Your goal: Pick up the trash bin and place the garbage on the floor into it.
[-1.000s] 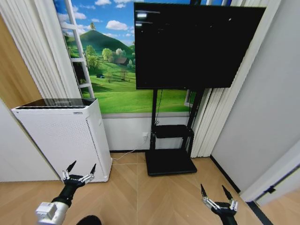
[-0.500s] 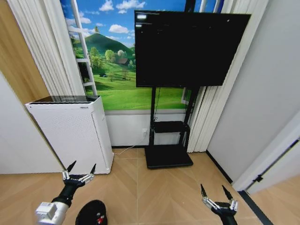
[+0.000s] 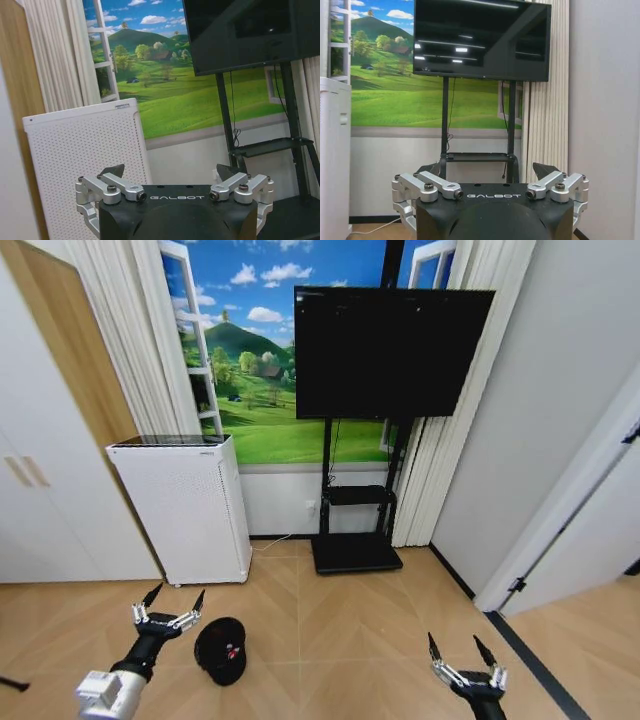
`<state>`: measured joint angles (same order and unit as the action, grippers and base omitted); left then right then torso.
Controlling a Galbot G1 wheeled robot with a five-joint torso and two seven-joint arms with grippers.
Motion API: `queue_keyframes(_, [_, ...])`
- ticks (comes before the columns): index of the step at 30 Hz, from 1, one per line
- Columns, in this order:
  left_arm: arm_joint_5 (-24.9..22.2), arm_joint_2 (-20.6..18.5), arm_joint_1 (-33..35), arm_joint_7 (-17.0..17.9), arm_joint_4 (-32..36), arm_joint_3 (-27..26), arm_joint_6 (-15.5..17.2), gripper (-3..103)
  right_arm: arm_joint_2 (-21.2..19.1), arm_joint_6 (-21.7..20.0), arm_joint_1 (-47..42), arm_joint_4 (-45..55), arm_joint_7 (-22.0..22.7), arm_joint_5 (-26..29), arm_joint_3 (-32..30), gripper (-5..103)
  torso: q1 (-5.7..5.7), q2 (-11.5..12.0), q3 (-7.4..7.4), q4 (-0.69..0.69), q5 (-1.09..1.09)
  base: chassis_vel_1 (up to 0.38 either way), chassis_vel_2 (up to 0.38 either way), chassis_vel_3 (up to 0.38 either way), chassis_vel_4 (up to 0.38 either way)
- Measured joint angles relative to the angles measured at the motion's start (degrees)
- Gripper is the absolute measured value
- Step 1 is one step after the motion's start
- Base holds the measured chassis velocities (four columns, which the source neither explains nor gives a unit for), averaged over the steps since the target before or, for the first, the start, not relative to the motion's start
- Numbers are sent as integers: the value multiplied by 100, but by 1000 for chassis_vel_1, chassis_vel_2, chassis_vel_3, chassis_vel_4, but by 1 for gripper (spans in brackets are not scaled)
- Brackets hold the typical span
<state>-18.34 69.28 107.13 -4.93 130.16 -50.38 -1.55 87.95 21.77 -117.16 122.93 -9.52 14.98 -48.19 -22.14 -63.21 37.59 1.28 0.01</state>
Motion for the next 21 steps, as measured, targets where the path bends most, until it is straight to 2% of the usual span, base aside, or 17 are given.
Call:
queue_keyframes(10, [0,0,0,-1,-1,2,1,100,0,0,1,-1,0,0,0,100,0,7,-2,1,-1,442,-259,-439,263])
queue_keyframes(11, [0,0,1,-1,1,1,0,100,0,0,-1,-1,0,0,0,100,1,6,-3,3,5,433,-239,-446,215])
queue_keyframes(14, [0,0,2,0,-1,1,1,100,0,0,0,0,0,0,1,100,2,5,-4,-2,-8,405,-211,-424,212])
queue_keyframes(15, [0,0,2,0,0,0,0,100,0,0,-1,0,0,0,1,100,6,4,-7,2,4,351,-106,-328,143])
queue_keyframes(17, [0,0,2,0,0,0,0,100,0,0,-1,0,0,0,0,100,6,4,-7,1,2,293,-106,-301,134])
queue_keyframes(18, [0,0,2,0,-1,0,1,100,0,0,-2,0,0,0,0,100,4,7,-6,1,-6,145,-51,-275,87])
queue_keyframes(21, [0,0,0,0,0,0,1,100,0,0,-1,0,0,0,0,100,5,8,-6,2,0,83,-82,-186,87])
